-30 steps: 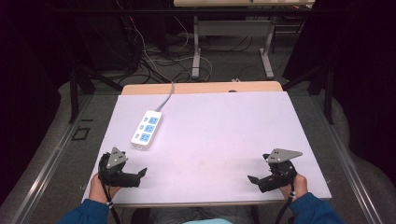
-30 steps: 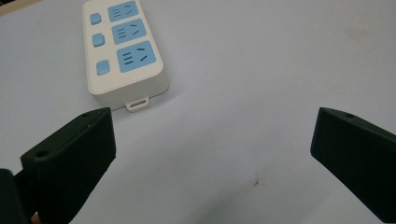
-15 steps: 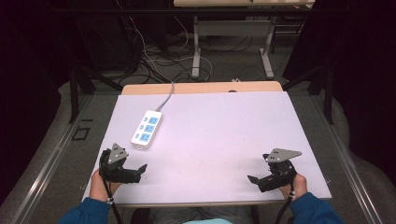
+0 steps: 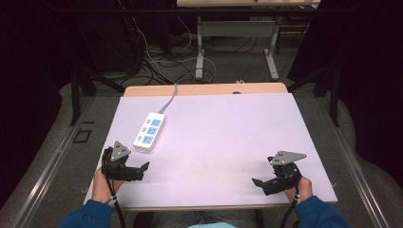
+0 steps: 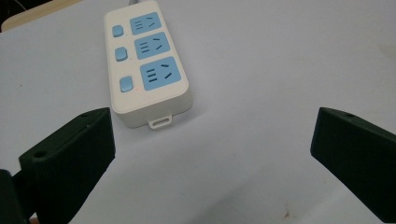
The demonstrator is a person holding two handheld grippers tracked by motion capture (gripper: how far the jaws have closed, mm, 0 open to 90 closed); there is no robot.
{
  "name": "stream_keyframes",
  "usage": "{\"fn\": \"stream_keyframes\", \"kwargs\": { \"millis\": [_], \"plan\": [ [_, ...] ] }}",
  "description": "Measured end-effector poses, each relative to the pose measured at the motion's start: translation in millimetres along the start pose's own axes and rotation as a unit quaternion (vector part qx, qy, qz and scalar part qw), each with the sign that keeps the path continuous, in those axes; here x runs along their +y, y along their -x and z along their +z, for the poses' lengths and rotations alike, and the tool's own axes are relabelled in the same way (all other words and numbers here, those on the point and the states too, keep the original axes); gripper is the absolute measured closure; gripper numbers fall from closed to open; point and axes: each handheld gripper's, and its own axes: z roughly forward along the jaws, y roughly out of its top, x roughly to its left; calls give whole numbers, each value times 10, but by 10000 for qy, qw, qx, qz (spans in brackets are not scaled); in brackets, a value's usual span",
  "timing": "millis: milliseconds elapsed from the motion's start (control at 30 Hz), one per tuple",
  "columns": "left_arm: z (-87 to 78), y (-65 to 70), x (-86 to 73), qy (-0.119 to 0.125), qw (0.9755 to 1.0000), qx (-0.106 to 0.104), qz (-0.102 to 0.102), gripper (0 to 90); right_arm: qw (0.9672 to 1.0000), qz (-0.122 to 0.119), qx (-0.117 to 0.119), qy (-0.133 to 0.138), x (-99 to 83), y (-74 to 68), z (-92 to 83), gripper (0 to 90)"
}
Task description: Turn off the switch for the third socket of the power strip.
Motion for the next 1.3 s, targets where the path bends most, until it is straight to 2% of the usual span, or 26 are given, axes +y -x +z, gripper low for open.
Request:
{"fn": "stream_keyframes", "kwargs": {
  "millis": [200, 333, 700, 800, 833, 867, 1300],
  "plan": [
    [-7, -29, 18, 46, 10000, 12, -26, 0, 10000, 5, 15, -79, 4, 0, -8, 11],
    [13, -69, 56, 62, 9999, 46, -74, 0, 10000, 4, -28, -27, 0, 1, 3, 11],
    [98, -160, 120, -63, 10000, 49, -46, 0, 10000, 84, -43, 5, -7, -9, 16, 17],
    [116, -177, 135, -73, 9999, 58, -50, 0, 10000, 33, -50, 18, -5, -3, 15, 16],
    [122, -186, 144, -104, 9999, 51, -37, 0, 9999, 56, -30, -118, 1, -5, -6, 16],
    [132, -188, 147, -86, 9999, 58, -58, 0, 10000, 61, -56, -26, -4, -7, 6, 16],
    [248, -294, 250, -163, 9998, 99, -97, 0, 10000, 24, -55, -20, -5, 0, 6, 16]
  ]
}}
